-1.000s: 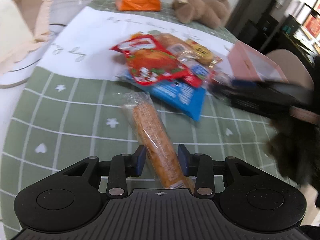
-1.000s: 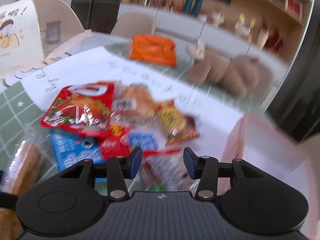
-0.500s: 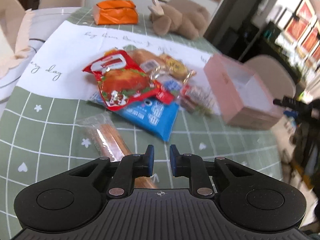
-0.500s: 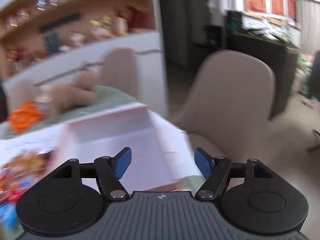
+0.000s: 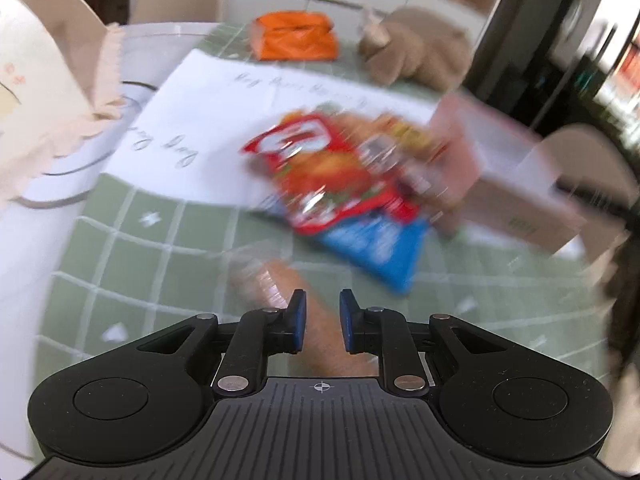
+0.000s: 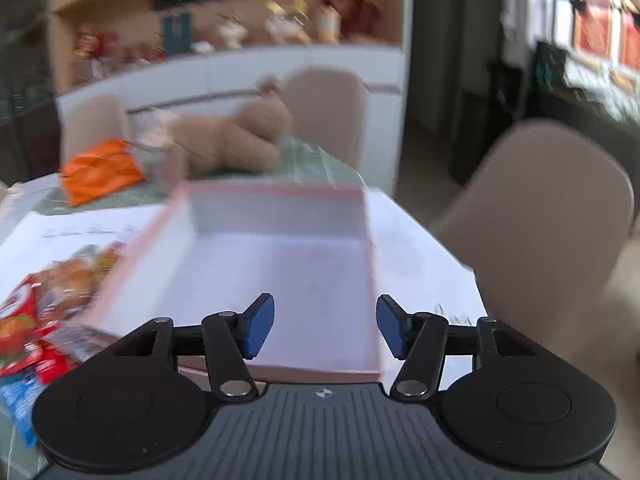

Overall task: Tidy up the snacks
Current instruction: 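Carry the bread stick with the left tool while the right tool grasps a clear yellow-label packet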

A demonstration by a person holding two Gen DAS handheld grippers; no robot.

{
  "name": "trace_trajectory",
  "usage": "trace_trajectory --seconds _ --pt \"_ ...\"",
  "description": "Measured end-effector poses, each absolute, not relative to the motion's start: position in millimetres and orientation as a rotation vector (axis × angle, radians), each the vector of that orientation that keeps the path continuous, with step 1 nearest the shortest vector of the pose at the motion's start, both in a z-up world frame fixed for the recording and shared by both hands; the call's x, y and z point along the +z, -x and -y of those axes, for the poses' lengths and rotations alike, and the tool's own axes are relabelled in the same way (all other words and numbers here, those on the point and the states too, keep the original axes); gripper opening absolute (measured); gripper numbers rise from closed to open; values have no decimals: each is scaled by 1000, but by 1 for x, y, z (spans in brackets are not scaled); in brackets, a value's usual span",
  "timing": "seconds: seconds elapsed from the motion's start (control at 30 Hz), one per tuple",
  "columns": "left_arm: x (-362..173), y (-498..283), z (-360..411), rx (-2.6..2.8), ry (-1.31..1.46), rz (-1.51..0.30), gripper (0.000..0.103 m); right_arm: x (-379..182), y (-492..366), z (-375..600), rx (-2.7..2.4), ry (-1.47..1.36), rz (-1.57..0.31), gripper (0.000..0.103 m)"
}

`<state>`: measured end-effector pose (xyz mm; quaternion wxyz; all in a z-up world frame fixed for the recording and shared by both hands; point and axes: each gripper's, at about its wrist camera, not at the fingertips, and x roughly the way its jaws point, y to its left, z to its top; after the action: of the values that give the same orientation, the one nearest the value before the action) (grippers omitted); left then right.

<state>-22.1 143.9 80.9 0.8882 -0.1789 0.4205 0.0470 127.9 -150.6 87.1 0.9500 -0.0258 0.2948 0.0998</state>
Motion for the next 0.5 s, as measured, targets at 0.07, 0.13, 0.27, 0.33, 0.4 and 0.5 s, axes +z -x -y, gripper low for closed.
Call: trace_trajectory --seconds 0.07,0.13,0.27,0.33,0.4,0.5 --pt "95 6 -142 -1 423 -829 21 89 -113 147 274 36 -605 70" --pt "106 -25 -134 -84 412 -804 21 82 -104 141 336 49 -644 71" --pt "103 -109 -115 -148 327 -783 21 73 -85 128 431 125 -687 71" --pt "89 -152 -113 -172 327 -836 21 74 -76 125 462 163 -671 71" --pt "74 -181 -109 -172 293 -891 21 77 -63 127 493 192 -656 71" --pt "56 -194 -102 -194 204 -972 21 80 -53 132 507 214 -651 71"
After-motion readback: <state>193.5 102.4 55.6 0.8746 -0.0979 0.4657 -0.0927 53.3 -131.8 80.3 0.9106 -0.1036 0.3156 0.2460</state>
